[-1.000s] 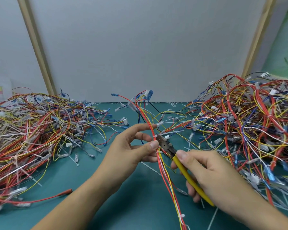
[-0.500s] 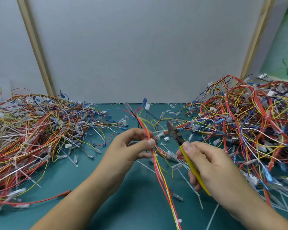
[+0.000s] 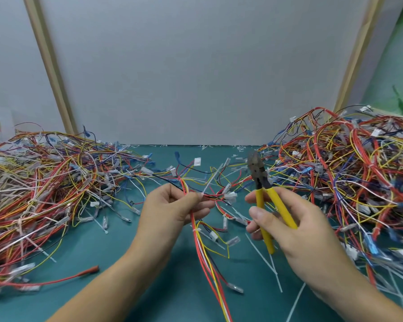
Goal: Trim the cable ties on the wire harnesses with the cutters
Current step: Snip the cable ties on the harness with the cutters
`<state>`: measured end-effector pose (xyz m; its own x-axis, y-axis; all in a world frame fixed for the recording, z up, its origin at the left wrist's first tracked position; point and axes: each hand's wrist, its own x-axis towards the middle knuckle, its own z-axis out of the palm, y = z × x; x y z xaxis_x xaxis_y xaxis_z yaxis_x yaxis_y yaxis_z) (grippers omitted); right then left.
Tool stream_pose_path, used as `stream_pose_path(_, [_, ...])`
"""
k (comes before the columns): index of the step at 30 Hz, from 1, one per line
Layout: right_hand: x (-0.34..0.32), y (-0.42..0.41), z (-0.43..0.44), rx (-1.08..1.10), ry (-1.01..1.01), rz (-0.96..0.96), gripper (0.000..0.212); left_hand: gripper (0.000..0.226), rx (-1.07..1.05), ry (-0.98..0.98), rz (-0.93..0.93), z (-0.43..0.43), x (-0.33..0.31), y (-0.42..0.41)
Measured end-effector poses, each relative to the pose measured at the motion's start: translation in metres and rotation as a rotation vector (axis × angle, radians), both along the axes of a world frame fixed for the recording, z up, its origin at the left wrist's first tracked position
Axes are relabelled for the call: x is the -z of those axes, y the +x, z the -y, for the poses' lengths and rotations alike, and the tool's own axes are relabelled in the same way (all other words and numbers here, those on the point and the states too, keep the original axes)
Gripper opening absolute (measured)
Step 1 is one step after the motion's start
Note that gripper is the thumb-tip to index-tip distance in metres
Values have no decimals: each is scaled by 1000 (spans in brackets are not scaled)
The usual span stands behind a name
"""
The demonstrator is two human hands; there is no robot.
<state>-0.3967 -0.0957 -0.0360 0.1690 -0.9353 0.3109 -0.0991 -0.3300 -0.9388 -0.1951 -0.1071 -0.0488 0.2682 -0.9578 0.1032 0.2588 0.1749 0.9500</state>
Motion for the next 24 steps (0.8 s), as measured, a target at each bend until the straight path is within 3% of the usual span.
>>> stream_pose_path(6, [1,8,-3,-106,-28,64,24,50,45,-48,83,-3,1,-6])
stream_pose_path(15, [10,14,2,-51,-56,115,27,38,154,-167,488,-12,7,-21])
stream_pose_path(20, [12,15,6,-79,-26,152,23,40,184,-196,340,-11,7,-22])
stream_pose_path(24, [15,15,9,-40,-25,160,21,40,207,-183,330,-9,8,-20])
